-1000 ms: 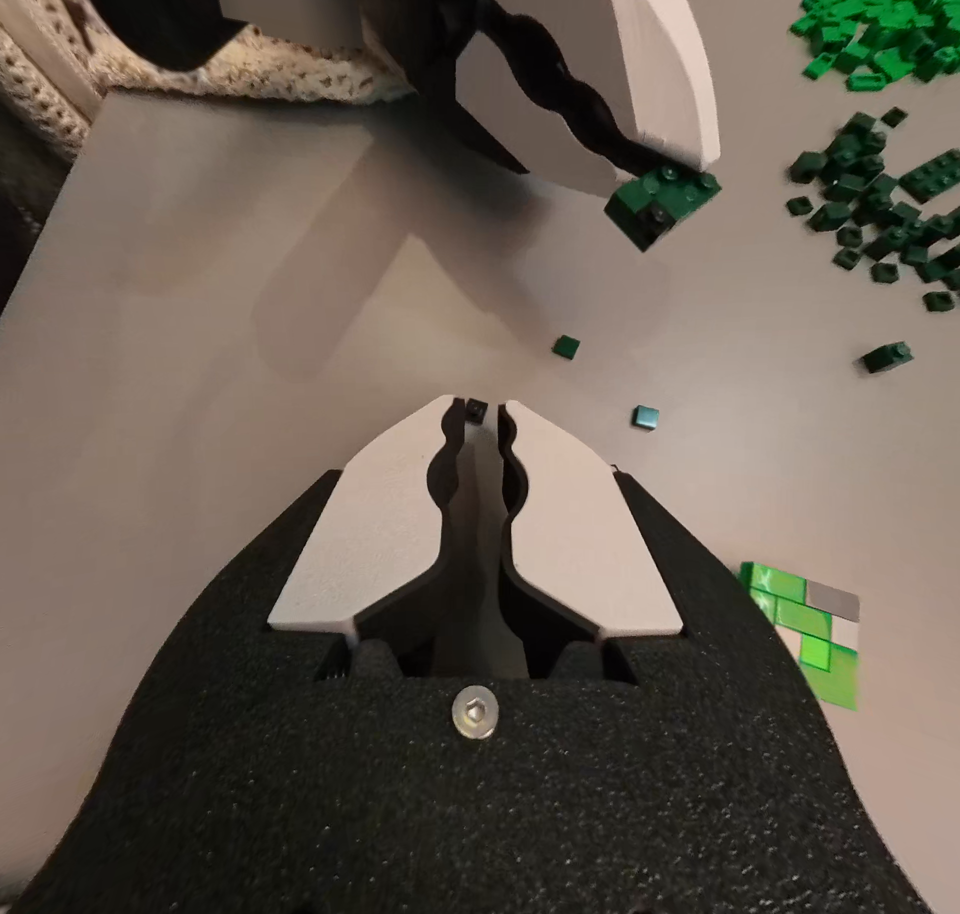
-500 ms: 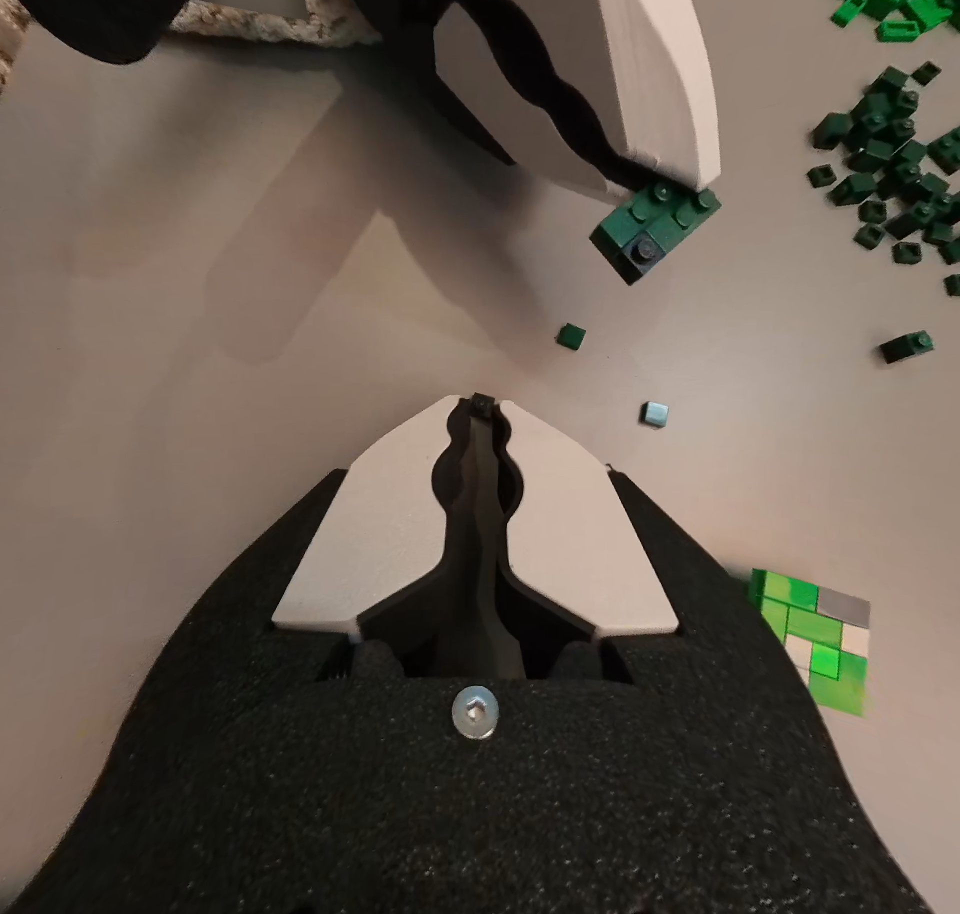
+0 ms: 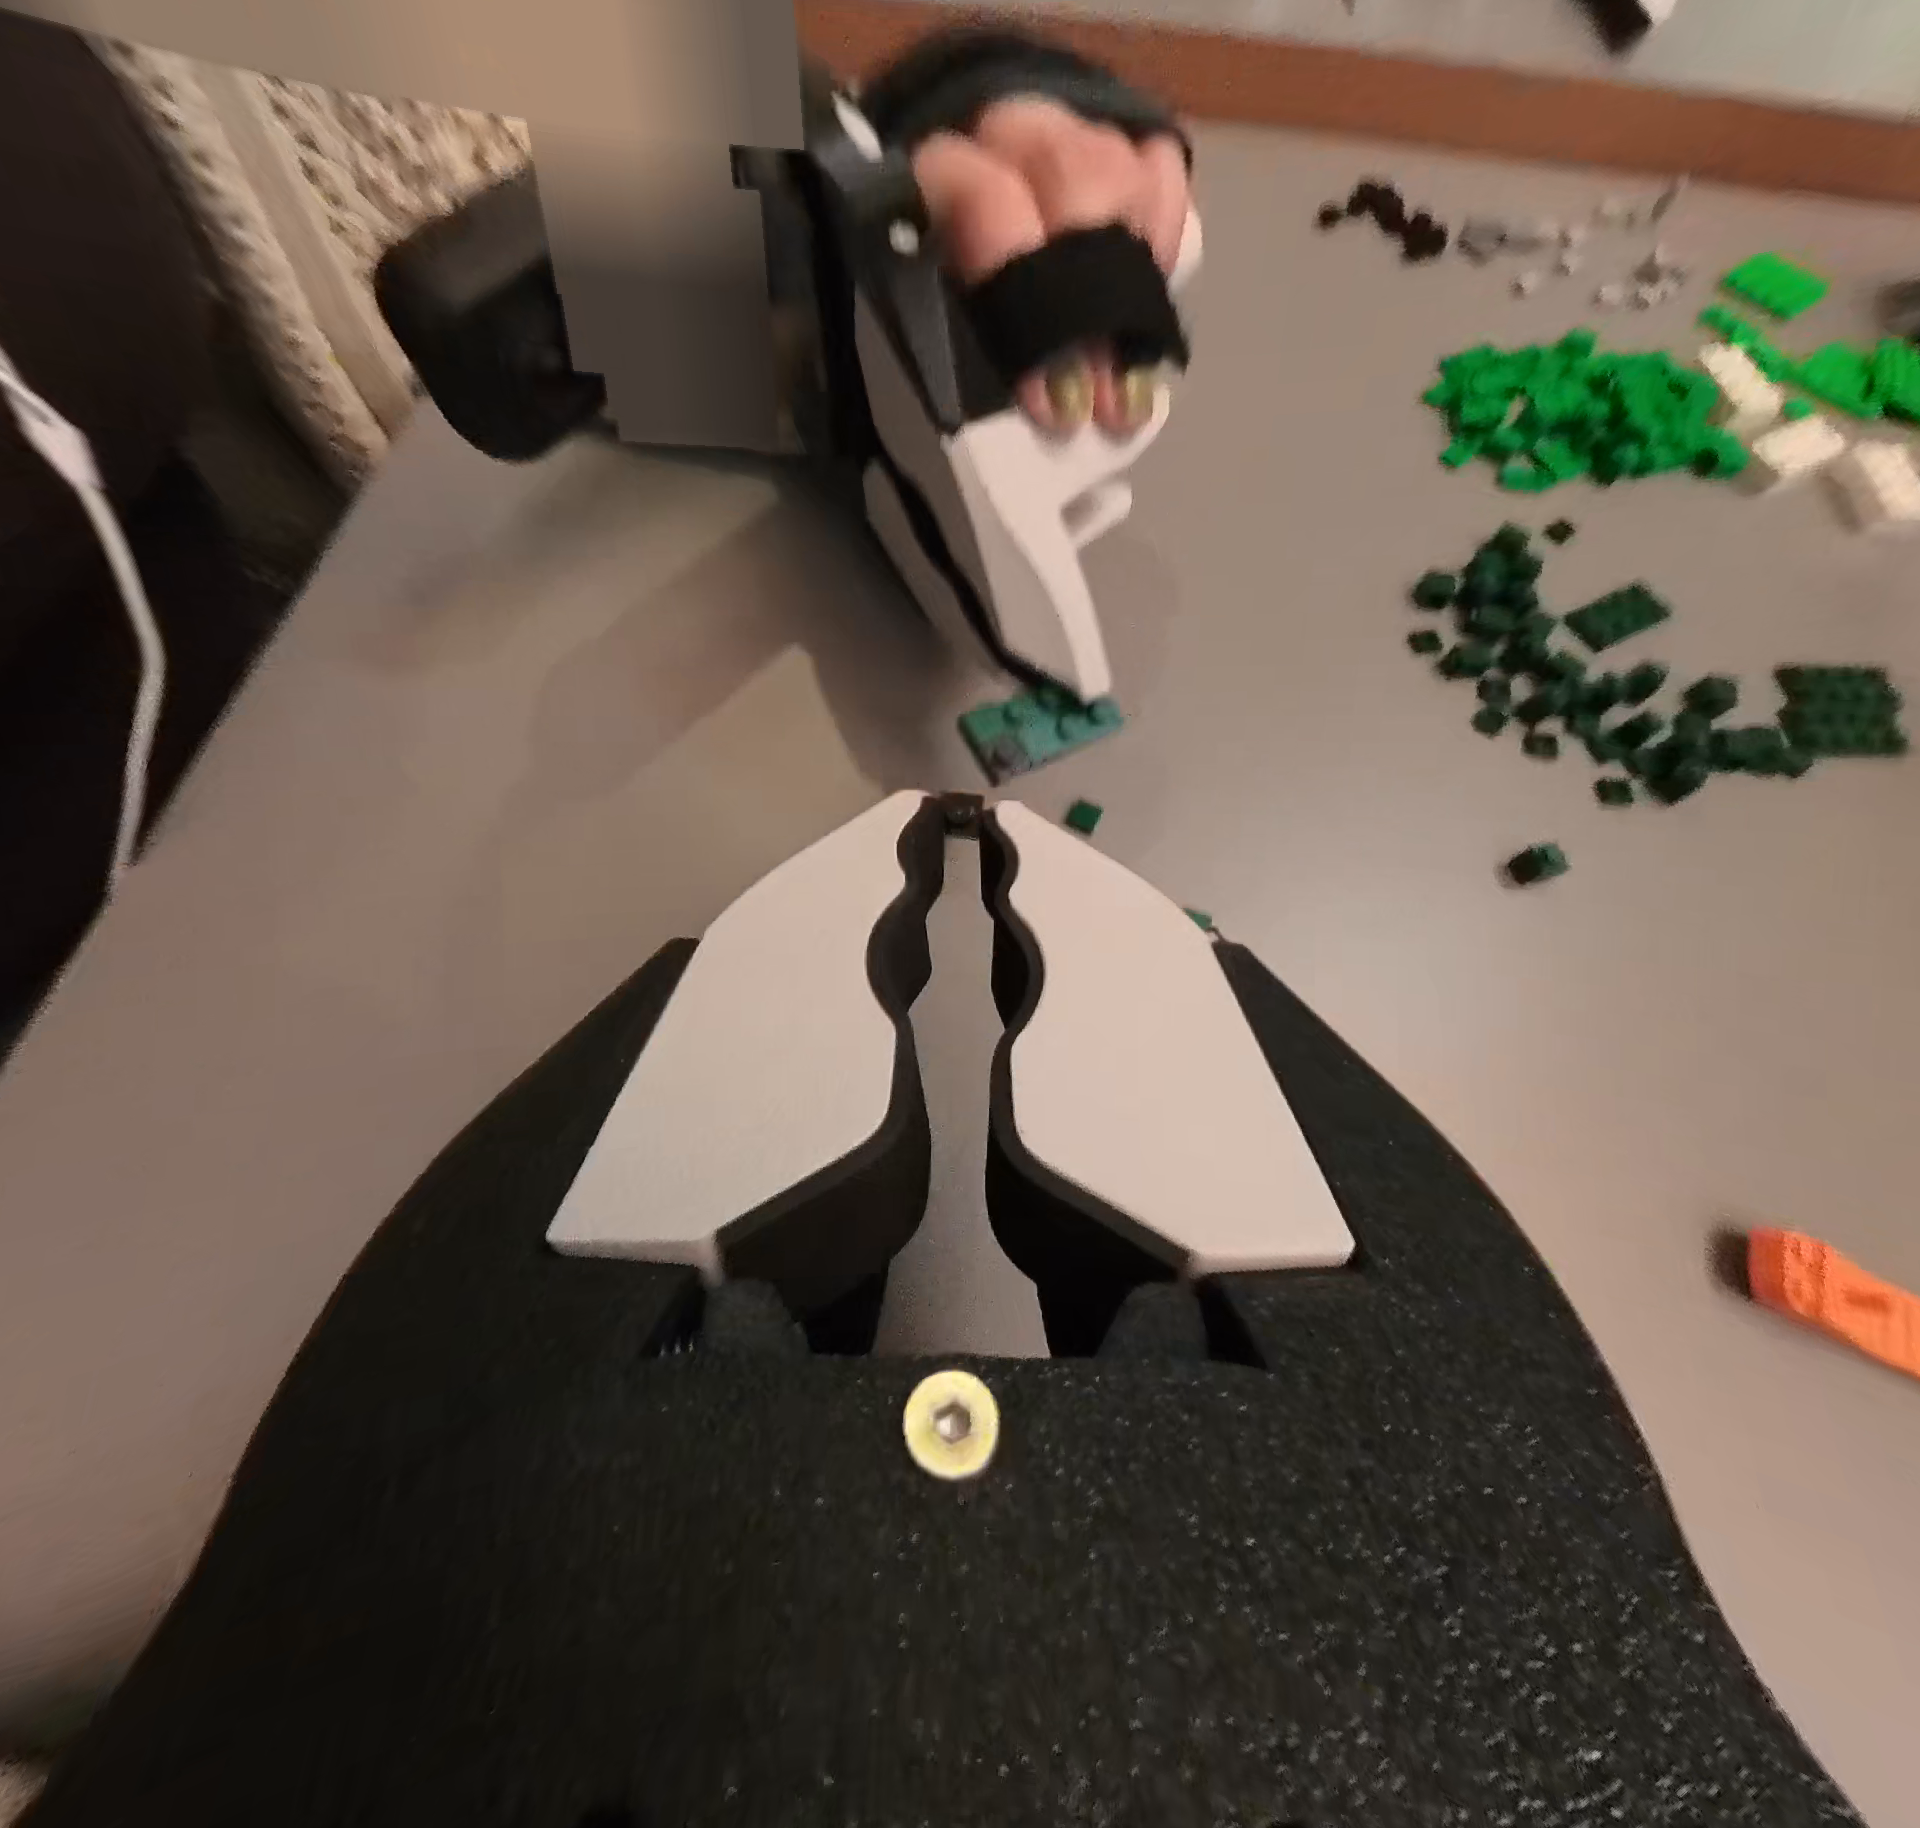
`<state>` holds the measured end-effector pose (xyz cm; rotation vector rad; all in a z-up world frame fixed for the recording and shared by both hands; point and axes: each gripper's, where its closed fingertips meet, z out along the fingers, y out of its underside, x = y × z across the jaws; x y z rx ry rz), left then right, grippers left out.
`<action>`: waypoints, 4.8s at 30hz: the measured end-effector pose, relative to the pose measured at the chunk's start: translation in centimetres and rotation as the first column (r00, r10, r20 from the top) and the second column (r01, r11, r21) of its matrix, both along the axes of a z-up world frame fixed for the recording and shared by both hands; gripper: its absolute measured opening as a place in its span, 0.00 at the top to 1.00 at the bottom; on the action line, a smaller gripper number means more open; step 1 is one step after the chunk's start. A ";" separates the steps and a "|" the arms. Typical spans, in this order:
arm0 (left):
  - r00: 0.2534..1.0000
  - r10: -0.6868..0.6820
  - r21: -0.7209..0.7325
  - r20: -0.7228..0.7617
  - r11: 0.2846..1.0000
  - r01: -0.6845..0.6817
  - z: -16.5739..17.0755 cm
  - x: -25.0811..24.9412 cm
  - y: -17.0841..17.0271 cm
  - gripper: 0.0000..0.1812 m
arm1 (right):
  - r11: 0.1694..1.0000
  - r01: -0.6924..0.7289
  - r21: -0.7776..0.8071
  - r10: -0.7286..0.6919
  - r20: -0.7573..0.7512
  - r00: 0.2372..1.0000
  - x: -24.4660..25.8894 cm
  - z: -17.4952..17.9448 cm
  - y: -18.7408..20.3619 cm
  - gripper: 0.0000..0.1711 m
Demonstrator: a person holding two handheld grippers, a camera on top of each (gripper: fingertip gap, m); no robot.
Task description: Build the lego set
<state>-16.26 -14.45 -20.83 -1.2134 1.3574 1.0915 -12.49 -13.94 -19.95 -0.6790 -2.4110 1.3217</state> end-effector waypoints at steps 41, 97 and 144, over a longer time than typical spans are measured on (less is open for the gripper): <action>0.983 -0.173 -0.046 0.060 0.983 0.176 -0.2 3.2 -0.8 0.98 | 0.970 -0.242 0.023 0.238 0.112 0.965 0.5 -0.9 -2.8 0.96; 0.976 0.119 -0.065 0.184 0.992 -0.108 0.2 -1.5 1.3 0.98 | 0.645 0.512 0.567 0.098 -0.726 0.680 -4.0 -1.2 0.3 0.94; 0.987 -0.116 -0.072 0.111 0.990 0.124 -0.4 2.8 -0.1 0.98 | 0.992 0.102 -0.080 -0.108 -0.080 0.991 -0.4 -0.9 -1.1 1.00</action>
